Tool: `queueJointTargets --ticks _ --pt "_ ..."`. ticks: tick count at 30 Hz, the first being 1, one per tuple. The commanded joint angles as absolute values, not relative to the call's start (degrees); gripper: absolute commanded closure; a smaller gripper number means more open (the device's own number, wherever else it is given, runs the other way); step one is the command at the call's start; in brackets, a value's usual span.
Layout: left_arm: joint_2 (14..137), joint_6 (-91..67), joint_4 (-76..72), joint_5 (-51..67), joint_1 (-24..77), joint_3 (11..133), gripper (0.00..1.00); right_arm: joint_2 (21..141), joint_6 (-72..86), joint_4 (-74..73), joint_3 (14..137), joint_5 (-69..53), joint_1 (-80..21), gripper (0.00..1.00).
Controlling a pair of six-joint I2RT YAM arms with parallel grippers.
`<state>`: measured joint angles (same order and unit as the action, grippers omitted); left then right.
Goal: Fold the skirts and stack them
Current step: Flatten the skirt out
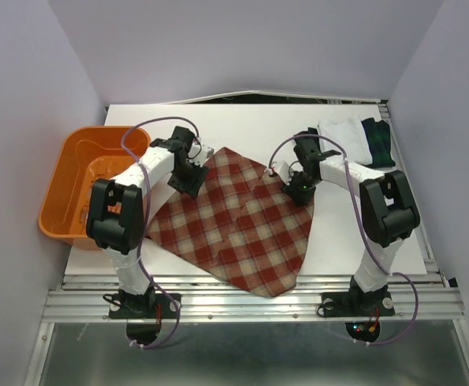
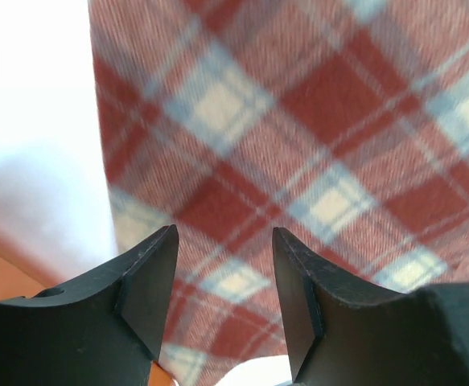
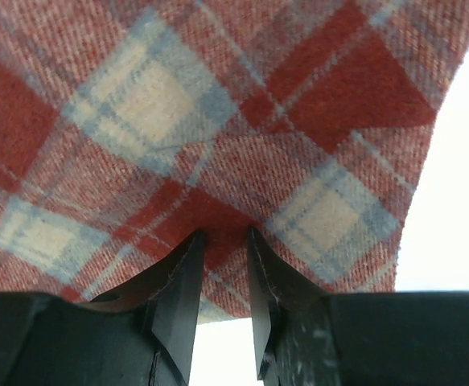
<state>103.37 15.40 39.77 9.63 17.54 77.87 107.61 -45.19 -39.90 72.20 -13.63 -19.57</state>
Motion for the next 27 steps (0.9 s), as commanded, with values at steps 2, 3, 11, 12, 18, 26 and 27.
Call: queueJointTargets --ticks 2,3,11,12,18,26,27 --pt "107.13 15.3 40.61 10.89 17.67 73.21 0.42 105.48 -48.08 -48.06 64.09 -11.68 -19.86 0.67" --pt "108.7 15.21 40.26 11.86 17.67 74.69 0.42 104.95 -48.08 -49.12 63.38 -12.82 -19.86 0.67" --pt "130.76 16.79 43.59 13.19 19.6 98.93 0.46 100.81 -45.8 -57.83 60.29 -19.59 -25.49 0.66" --pt "135.04 17.22 44.46 13.27 19.86 105.75 0.46 100.81 -45.18 -58.09 60.38 -21.51 -28.19 0.66" --pt "145.54 18.89 50.36 14.15 20.65 126.02 0.46 105.29 -38.5 -57.39 63.54 -28.12 -38.22 0.65" --pt "130.1 24.87 43.25 20.3 22.41 102.77 0.48 101.09 -38.85 -58.18 60.12 -36.55 -44.65 0.65" --pt "128.51 25.74 42.81 22.74 22.5 100.92 0.48 100.29 -39.02 -58.71 60.99 -37.26 -44.65 0.65"
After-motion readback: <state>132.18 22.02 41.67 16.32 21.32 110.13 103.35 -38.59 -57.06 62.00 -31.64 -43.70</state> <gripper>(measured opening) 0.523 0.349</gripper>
